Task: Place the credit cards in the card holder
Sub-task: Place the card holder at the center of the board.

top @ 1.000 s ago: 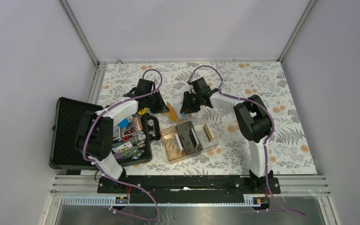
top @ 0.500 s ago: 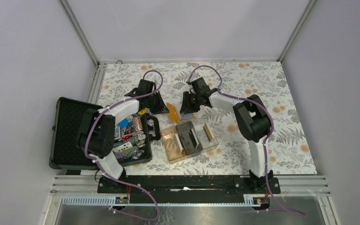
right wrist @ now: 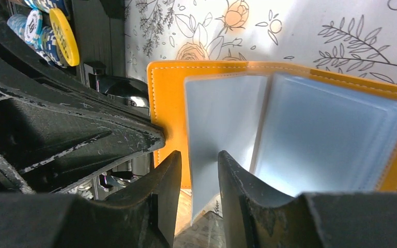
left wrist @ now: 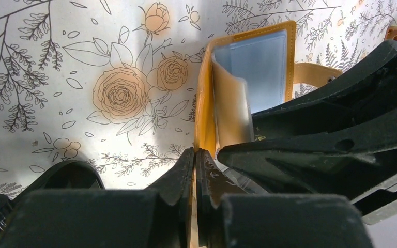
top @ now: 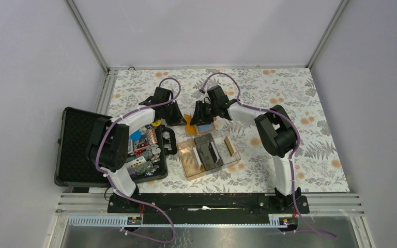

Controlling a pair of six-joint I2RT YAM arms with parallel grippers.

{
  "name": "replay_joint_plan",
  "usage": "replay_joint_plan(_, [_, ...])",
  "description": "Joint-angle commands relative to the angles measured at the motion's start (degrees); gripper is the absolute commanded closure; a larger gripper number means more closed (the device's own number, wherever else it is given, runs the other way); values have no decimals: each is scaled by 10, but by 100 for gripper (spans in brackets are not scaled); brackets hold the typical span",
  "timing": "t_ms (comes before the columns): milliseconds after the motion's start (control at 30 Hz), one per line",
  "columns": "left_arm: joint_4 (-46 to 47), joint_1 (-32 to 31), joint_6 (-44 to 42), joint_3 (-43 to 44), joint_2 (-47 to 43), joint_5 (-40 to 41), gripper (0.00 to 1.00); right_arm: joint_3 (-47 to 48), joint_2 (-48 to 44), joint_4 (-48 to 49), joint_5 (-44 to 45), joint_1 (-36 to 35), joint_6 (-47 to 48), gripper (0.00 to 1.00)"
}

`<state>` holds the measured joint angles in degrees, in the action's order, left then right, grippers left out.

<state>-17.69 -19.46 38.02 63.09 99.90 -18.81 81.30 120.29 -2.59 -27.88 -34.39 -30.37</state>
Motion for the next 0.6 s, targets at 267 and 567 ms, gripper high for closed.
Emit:
replay_joint_plan(267, [-9, 6, -11, 35, -10, 19, 66, 10, -15, 47, -29, -8, -16, 59])
replay_joint_plan(567, [10, 20, 0, 26, -22, 10, 41, -6, -24, 72, -47, -9, -20, 57])
